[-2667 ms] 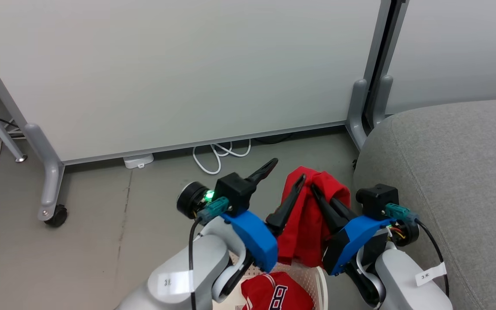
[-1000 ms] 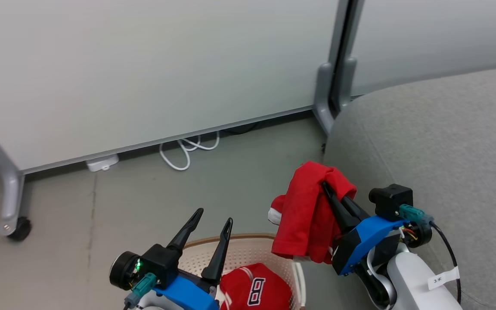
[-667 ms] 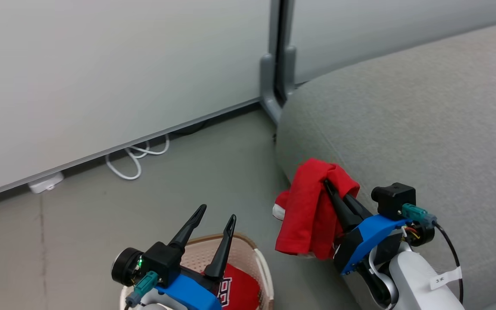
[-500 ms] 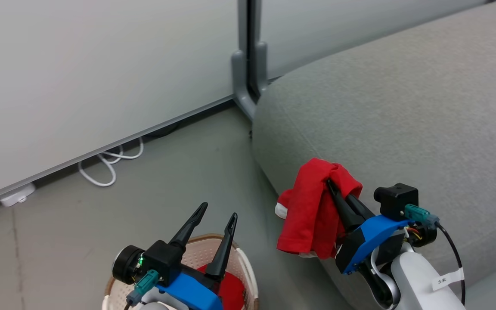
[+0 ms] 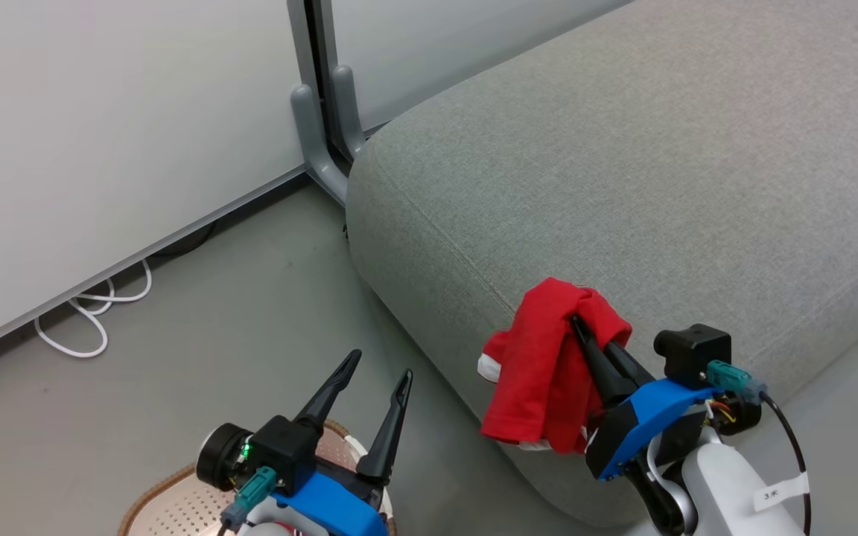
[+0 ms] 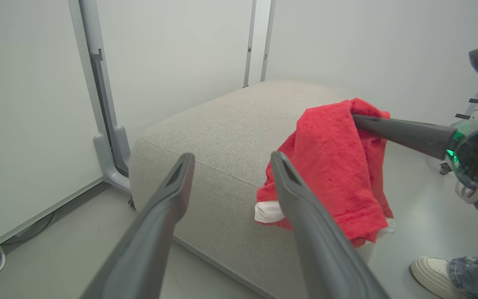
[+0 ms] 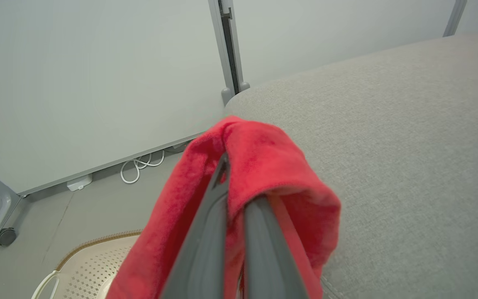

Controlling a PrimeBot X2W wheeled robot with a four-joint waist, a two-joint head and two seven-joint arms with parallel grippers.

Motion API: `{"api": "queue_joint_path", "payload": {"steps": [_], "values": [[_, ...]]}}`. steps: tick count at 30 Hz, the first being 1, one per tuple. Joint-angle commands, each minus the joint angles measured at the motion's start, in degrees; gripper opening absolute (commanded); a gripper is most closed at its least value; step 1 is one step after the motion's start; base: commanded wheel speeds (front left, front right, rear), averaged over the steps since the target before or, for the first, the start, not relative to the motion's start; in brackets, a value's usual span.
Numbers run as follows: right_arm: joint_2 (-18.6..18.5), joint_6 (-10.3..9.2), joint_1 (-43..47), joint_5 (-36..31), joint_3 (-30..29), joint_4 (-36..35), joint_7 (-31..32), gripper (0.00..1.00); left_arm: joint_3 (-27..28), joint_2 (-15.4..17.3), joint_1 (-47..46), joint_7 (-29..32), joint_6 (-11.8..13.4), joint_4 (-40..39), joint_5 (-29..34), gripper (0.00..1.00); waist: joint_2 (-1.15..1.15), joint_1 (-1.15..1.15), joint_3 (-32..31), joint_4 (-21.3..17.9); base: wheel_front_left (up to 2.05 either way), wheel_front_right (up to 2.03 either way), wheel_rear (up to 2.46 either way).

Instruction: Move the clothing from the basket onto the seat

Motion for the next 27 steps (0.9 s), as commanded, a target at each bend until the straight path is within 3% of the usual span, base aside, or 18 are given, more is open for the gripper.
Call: {"api": "queue_joint_path", "payload": {"steps": [1,17,27], "values": [[-0.1,0.03,0.6,-0.5,-0.3,-0.5,-0.2,0.00,-0.3,0.1,-0.5,-0.3,-0.1,0.1,0.1,1.00,0.00,0.00,0.1,-0.1,0.00,0.00,0.00],[-0.1,0.03,0.6,0.6,-1.6,-1.3,-0.5,0.00,0.9,0.8,0.1,-0.3,-0.1,-0.5,0.6,1.00,0.00,0.00,1.7,0.4,0.00,0.00,0.00],[-0.1,0.03,-8.6,-1.1,-11.4,-0.8,0.9,0.00,-0.2,1.3,-4.0,-0.3,-0.1,-2.3,1.3,1.00,0.00,0.00,9.0,4.2,0.00,0.00,0.00]]}}
